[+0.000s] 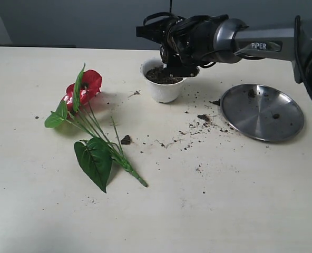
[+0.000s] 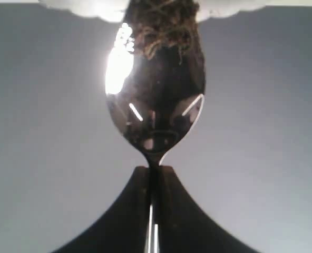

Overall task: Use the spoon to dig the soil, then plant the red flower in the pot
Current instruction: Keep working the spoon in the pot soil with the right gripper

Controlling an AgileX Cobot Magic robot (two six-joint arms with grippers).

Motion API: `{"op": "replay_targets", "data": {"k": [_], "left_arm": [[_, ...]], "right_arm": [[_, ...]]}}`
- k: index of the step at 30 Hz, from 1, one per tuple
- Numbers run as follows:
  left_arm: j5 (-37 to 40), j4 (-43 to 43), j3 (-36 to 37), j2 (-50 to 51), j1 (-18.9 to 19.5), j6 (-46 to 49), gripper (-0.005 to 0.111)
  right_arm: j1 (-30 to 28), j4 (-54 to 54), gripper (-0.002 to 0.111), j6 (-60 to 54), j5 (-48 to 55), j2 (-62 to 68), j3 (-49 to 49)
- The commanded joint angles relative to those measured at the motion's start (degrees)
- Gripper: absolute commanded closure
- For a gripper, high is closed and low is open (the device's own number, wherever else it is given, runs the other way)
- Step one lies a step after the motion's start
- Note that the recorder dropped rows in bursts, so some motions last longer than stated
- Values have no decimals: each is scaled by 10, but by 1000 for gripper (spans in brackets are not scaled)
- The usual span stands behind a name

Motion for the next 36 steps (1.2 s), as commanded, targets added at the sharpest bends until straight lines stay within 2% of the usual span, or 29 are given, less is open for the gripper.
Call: {"op": "replay_targets", "data": {"k": [1, 19, 36], "left_arm": [[-6, 0, 3, -3, -2, -1, 106], [-6, 0, 3, -3, -2, -1, 106], [-6, 0, 3, -3, -2, -1, 106]], "right_arm": [[-4, 6, 109, -2, -16, 14, -27], [-3, 36, 109, -2, -10, 47, -4], [4, 36, 109, -2, -10, 2, 18]]}}
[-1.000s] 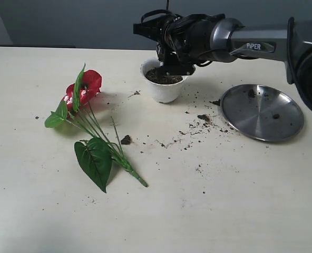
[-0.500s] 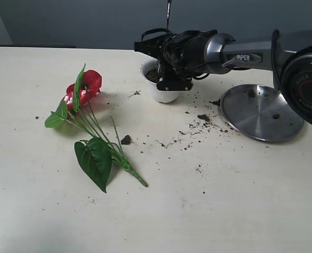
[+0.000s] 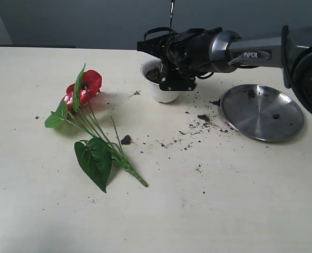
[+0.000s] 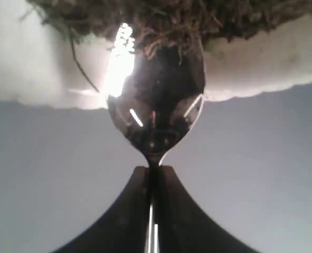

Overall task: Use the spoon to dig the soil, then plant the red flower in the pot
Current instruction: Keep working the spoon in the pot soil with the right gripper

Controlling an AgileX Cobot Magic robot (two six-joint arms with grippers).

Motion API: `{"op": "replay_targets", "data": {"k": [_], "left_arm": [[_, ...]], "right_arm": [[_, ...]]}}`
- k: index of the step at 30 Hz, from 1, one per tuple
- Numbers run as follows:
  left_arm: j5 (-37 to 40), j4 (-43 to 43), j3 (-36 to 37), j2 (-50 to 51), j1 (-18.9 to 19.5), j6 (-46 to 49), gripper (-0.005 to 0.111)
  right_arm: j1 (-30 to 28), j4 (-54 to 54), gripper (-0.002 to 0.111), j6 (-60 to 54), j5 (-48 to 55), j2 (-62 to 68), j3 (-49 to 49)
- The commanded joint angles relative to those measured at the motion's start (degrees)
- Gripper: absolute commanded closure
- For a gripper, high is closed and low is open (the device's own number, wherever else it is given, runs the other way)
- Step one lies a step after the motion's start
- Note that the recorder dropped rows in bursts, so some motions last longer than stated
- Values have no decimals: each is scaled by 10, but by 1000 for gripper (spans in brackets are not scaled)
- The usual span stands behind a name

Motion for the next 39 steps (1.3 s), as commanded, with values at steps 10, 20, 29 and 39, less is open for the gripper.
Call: {"op": "replay_targets", "data": {"k": [10, 20, 29, 39], "left_arm": [[-6, 0, 3, -3, -2, -1, 106], [-6, 0, 3, -3, -2, -1, 106], [-6, 0, 3, -3, -2, -1, 106], [-6, 0, 3, -3, -2, -1, 106]], "right_arm": [[17, 9, 109, -4, 42, -44, 21], [23, 54, 109, 45, 24, -61, 23], [23, 28, 109, 90, 58, -61, 21], [23, -47, 109, 49, 57, -61, 21]]}}
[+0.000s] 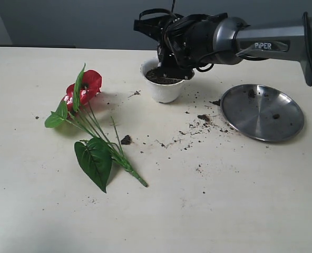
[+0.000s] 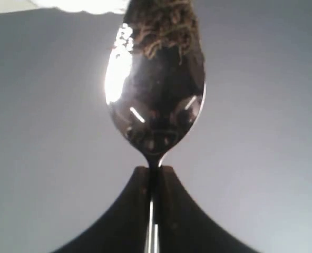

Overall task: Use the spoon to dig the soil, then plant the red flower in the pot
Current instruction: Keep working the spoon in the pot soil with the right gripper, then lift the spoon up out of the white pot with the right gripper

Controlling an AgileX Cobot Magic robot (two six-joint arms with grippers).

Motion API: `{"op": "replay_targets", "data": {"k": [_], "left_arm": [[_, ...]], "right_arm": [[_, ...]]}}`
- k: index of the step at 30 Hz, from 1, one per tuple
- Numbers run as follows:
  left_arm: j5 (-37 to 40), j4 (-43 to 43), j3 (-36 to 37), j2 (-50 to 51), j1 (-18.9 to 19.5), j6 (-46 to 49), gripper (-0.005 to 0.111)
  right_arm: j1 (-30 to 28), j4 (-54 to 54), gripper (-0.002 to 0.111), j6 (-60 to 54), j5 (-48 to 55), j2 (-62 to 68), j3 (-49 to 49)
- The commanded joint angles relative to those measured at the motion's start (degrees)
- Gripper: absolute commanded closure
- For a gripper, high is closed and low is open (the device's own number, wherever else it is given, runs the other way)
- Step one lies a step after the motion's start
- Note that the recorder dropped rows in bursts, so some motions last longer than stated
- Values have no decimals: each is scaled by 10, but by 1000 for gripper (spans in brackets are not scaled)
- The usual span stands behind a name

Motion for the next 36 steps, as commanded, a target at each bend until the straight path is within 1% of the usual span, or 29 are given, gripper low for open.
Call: {"op": "replay_targets", "data": {"k": [1, 5, 13, 16, 20, 23, 26, 31, 33, 36], "left_arm": [[-6, 0, 3, -3, -2, -1, 106], [-6, 0, 3, -3, -2, -1, 106], [-6, 0, 3, -3, -2, -1, 106], [-6, 0, 3, -3, -2, -1, 106], [-6, 0, 3, -3, -2, -1, 106], [-6, 0, 3, -3, -2, -1, 106], [-6, 0, 3, -3, -2, -1, 106], [-6, 0, 3, -3, -2, -1, 106], [-6, 0, 3, -3, -2, -1, 106], [-6, 0, 3, -3, -2, -1, 106]], "right_arm": [[1, -18, 109, -10, 4, -7, 1], [1, -18, 109, 41, 4, -8, 1], [1, -18, 109, 224, 10, -33, 1], [1, -18, 109, 297, 33, -50, 1], [-2, -17, 109, 361, 88, -75, 1], [-8, 15, 109, 425, 115, -95, 2], [-13, 62, 109, 487, 120, -115, 2], [-26, 159, 109, 533, 138, -159, 5], [-34, 178, 109, 559, 138, -180, 23], [-53, 174, 109, 631, 122, -208, 65]]}}
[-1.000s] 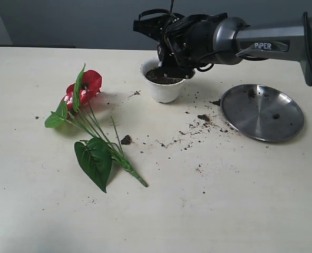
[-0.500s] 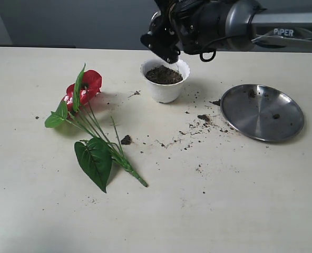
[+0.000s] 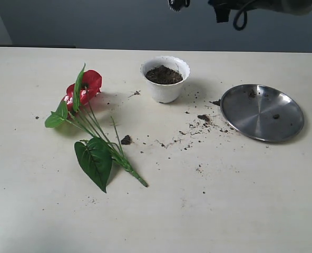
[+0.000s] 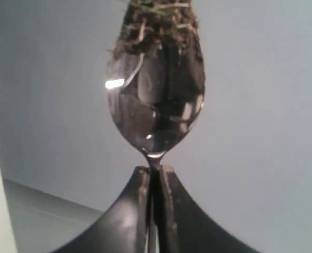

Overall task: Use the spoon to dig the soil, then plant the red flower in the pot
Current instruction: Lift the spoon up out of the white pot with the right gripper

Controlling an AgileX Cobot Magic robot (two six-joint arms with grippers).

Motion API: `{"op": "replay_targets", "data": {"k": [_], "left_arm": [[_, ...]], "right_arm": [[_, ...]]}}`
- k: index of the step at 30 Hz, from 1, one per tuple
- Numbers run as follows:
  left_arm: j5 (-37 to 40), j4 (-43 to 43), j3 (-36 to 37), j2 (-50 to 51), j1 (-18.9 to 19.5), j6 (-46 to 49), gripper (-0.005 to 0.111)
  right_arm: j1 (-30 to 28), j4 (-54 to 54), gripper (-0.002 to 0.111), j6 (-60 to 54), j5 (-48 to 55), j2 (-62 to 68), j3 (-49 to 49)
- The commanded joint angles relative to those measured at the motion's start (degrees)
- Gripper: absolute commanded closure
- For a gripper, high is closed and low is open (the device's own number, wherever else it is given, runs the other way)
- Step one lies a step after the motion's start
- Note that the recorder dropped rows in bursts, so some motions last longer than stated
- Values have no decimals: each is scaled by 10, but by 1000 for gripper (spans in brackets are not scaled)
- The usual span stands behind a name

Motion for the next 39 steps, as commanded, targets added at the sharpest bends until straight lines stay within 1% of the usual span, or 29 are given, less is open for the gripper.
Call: {"op": "replay_targets", "data": {"k": [1, 6, 12, 16, 20, 27, 31, 39], "left_arm": [[-6, 0, 3, -3, -2, -1, 106], [-6, 0, 3, -3, -2, -1, 106], [-6, 0, 3, -3, -2, -1, 106], [-6, 0, 3, -3, -2, -1, 106], [-6, 0, 3, -3, -2, -1, 106], [-6, 0, 3, -3, -2, -1, 106], [-6, 0, 3, -3, -2, -1, 106], [-6, 0, 3, -3, -2, -1, 106]], "right_arm": [[-33, 17, 109, 106, -19, -47, 60], [-70, 18, 109, 264, -115, -80, 126], [-107, 18, 109, 427, -234, -101, 167], [-117, 19, 109, 509, -251, -102, 168], [-117, 36, 109, 519, -250, -102, 168], [-117, 75, 109, 556, -313, -102, 168], [-116, 76, 109, 556, -352, -102, 168], [-116, 76, 109, 556, -379, -102, 168]]}}
